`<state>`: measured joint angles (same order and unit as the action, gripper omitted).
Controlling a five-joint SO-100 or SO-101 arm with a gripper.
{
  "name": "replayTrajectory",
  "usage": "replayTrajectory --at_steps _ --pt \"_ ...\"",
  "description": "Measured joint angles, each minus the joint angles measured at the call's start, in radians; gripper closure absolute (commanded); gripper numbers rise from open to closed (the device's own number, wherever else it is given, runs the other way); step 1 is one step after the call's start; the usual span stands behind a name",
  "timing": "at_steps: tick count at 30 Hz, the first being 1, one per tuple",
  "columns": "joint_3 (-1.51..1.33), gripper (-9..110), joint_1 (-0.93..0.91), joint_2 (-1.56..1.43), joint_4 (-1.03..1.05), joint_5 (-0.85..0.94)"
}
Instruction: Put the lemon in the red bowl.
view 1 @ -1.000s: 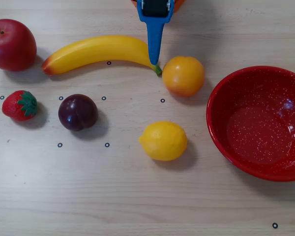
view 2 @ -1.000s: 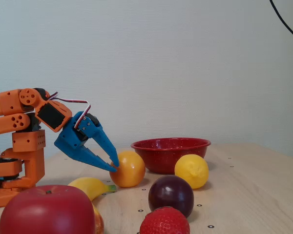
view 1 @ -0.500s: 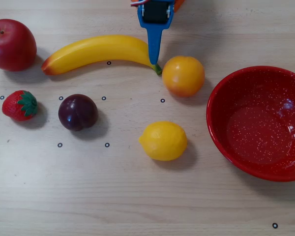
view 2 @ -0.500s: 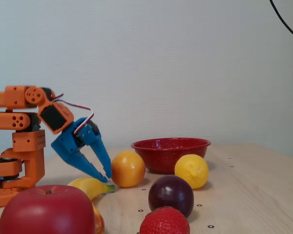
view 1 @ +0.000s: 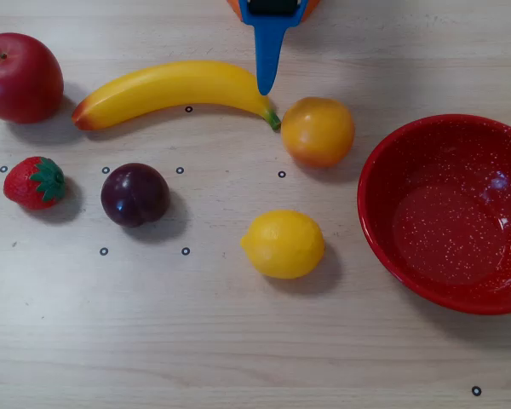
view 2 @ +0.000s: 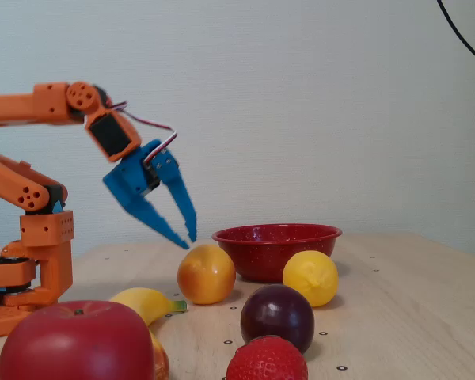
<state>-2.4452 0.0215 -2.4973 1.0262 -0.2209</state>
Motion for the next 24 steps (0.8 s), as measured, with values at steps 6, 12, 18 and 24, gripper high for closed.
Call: replayTrajectory --at_steps 6,12,18,24 --pt "0.230 101 0.000 0.219 0.130 -0.006" --pt "0.408 98 0.000 0.370 0.209 -0.006" --pt "0.575 91 0.000 0.529 0.270 -0.006" --pt "0.724 70 0.000 0.698 0.311 -0.006"
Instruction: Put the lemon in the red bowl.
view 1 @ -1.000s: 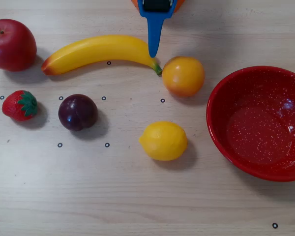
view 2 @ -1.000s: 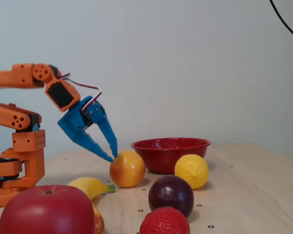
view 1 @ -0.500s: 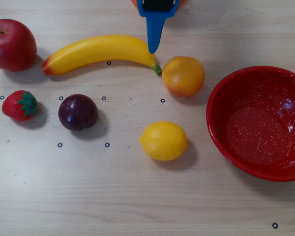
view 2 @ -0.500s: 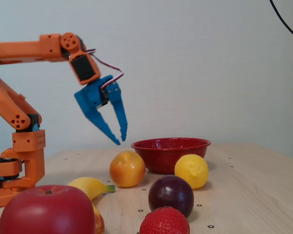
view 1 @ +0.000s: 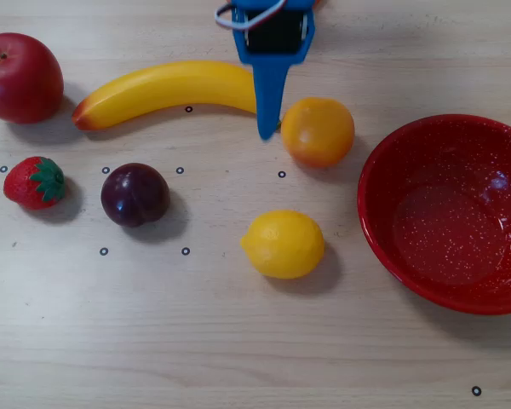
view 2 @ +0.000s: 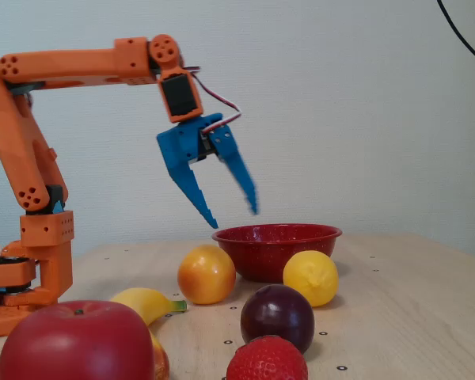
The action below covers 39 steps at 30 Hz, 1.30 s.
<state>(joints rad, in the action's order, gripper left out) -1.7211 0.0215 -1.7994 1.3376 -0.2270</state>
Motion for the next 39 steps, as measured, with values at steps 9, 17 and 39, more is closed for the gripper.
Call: replayTrajectory --at_steps 9,17,39 --pt "0.137 44 -0.006 0.175 0.014 0.014" --pt "0.299 34 -0.067 0.388 0.064 0.067" --pt "0.629 33 -0.081 0.822 0.063 0.095"
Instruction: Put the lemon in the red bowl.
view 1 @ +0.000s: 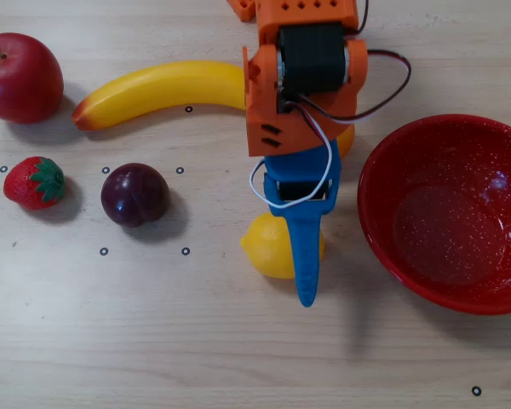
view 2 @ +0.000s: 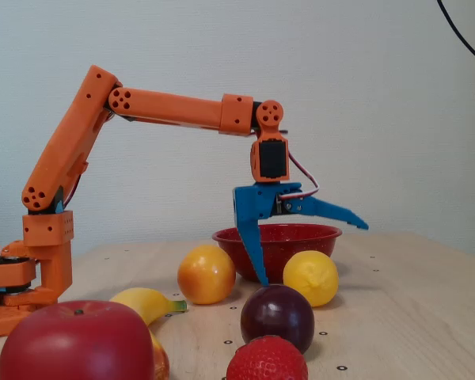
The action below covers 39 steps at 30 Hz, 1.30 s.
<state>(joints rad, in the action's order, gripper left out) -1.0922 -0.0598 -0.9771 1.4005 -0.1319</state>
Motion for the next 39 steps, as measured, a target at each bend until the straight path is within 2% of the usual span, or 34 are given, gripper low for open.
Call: replayTrajectory --at_steps 22,39 --pt "0.193 33 0.000 0.199 -0.043 0.000" --pt "0.230 33 0.000 0.219 -0.041 -0.011"
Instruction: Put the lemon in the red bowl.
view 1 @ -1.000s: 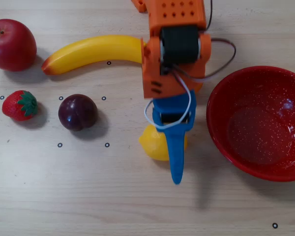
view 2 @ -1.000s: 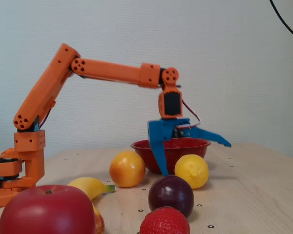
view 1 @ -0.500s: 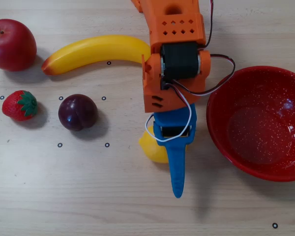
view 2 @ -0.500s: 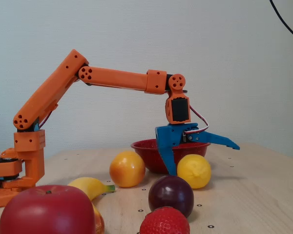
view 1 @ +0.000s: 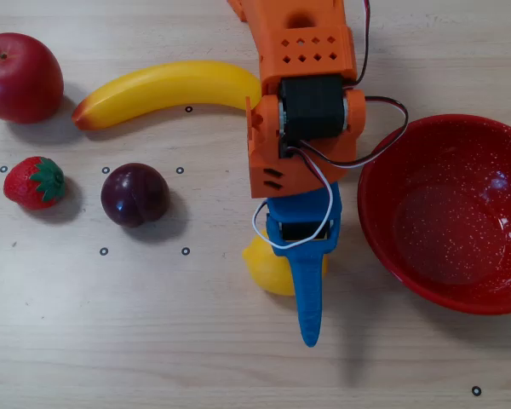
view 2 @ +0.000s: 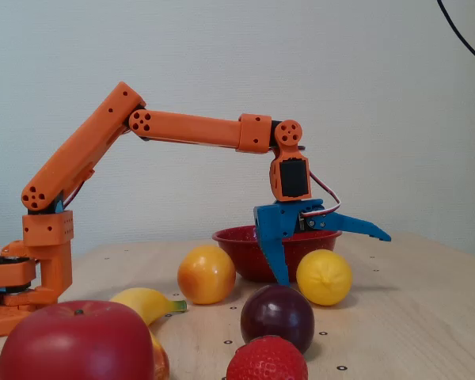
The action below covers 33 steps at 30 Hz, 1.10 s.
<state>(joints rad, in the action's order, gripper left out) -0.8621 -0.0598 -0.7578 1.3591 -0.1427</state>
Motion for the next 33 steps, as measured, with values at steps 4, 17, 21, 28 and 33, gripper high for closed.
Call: replayTrajectory --at_steps 4,17,21,28,33 --pt "0.000 33 0.000 0.000 0.000 -0.005" --pt "0.014 36 0.000 0.002 0.025 0.040" --pt "0.020 39 0.002 0.009 0.048 0.054" --pt "0.020 45 0.002 0.009 0.055 0.075" --pt "0.020 47 0.002 0.009 0.057 0.081"
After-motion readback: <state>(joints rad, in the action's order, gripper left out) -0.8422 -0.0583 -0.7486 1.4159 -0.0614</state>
